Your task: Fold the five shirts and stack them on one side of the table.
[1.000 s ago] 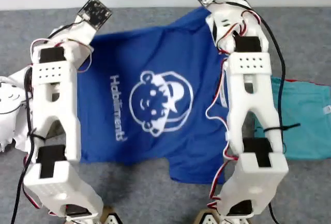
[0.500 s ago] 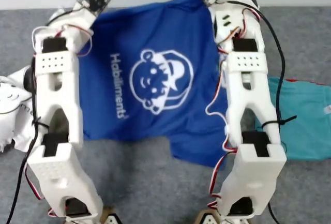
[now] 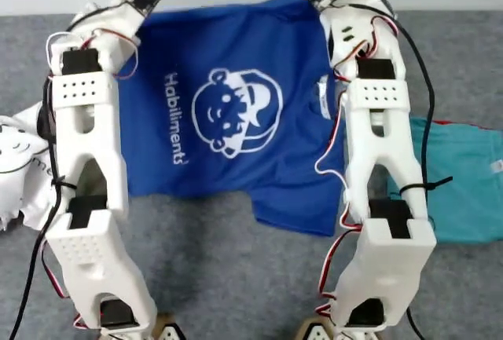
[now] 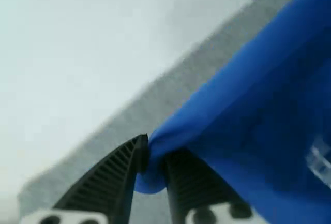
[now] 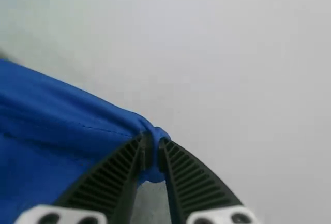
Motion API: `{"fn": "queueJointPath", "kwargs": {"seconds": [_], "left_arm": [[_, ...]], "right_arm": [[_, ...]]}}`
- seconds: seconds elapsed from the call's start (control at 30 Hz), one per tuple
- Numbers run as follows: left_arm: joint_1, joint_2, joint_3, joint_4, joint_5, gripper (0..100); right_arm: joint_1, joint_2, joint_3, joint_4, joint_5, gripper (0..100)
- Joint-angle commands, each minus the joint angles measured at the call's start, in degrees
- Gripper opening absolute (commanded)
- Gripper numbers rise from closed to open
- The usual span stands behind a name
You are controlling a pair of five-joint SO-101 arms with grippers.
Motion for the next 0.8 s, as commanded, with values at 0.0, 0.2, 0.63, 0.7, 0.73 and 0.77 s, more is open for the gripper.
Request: {"fn": "queueJointPath", "kwargs": {"seconds": [0.0,0.2,0.63,0.7,0.73,0.77], "left_arm": [[0.2,-0.8,-2.7,11.5,-3.7,0],[0.3,-0.8,-2.7,27.9,-4.7,0],[0.6,-0.2,2.1,42.3,-4.9,0],[0.6,-0.2,5.4,42.3,-5.8,0],[0.5,-0.2,7.3,42.3,-6.7,0],[0.4,-0.3,8.8,42.3,-7.2,0]], "right_arm": [[0.6,-6.3,-0.6,12.8,0.5,1.0],[0.0,-11.3,-0.6,35.6,0.4,1.0],[-1.2,-13.7,-0.6,68.5,0.1,1.0],[-1.8,-13.7,-0.6,72.7,0.0,1.0],[-2.2,-13.7,-0.6,74.4,0.0,1.0],[-2.3,-13.7,-0.6,76.0,0.0,1.0]]}}
